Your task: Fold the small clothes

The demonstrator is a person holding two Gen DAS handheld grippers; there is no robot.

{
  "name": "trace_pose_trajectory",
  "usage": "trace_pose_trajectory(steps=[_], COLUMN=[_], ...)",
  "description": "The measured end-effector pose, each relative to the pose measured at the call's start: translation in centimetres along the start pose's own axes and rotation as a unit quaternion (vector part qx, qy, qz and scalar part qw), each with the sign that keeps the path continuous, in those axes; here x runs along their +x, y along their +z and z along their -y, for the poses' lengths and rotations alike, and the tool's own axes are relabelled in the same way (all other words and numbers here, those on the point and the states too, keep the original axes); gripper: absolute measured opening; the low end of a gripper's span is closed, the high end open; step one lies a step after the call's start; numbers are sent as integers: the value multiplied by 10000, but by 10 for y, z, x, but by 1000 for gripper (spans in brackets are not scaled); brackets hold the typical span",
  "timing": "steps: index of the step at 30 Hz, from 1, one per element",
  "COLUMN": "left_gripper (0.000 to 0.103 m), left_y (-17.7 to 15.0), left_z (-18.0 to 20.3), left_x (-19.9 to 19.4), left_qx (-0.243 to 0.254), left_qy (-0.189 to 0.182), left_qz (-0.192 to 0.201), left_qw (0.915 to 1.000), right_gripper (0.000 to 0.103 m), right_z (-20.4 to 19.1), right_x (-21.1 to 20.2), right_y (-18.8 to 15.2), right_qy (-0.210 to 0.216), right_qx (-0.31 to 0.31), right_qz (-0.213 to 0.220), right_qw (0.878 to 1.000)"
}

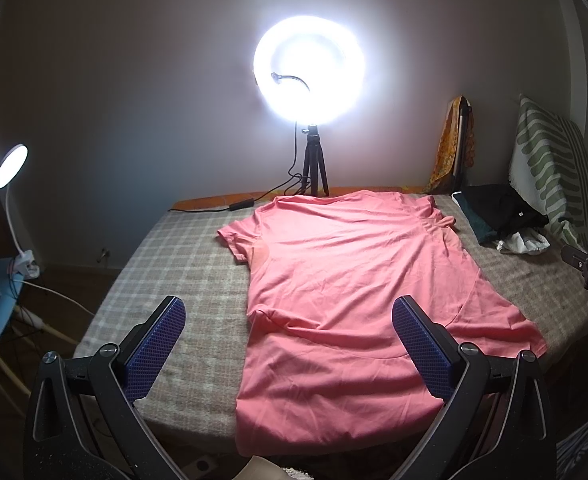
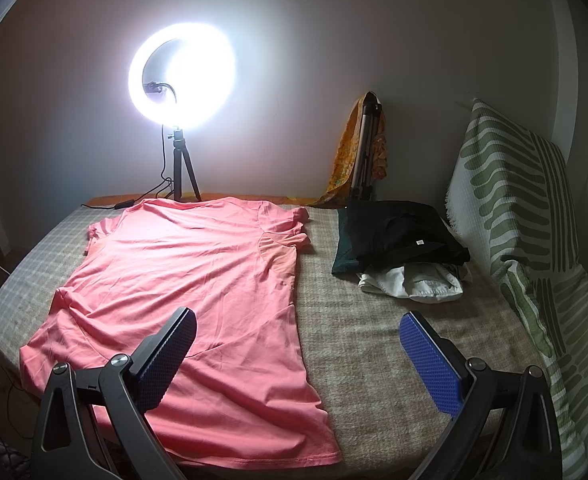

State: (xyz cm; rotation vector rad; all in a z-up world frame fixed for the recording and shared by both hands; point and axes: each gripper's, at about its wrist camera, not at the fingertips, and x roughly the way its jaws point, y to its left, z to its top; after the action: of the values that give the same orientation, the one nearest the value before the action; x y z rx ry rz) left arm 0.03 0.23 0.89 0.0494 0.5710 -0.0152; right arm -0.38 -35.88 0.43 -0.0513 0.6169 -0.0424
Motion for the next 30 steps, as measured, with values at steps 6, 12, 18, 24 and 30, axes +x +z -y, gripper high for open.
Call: trace_pose_trajectory(steps=[6,12,18,24,30], left_gripper=[103,103,103,103,103], left_y=[0,-1,-1,2,2], left_z=[0,0,0,0,-8], left_x=[0,0,0,-2,-1], left_qx=[3,1,0,-7,-100], left_qy=[2,5,5,10,-1], left_qz=[4,4,7,-5,-39], left_qw=[10000,10000,10000,10000,9999], right_gripper=[103,103,103,103,103], right_z=[0,-1,-1,2,-10], right_x=[0,0,0,-1,5], right_y=[0,1,0,1,1], right_qy=[5,10,23,30,91], right_qx=[1,3,-8,6,21], right_qz=[-1,-2,-8,-6,12], right_qw=[10000,10000,10000,10000,10000])
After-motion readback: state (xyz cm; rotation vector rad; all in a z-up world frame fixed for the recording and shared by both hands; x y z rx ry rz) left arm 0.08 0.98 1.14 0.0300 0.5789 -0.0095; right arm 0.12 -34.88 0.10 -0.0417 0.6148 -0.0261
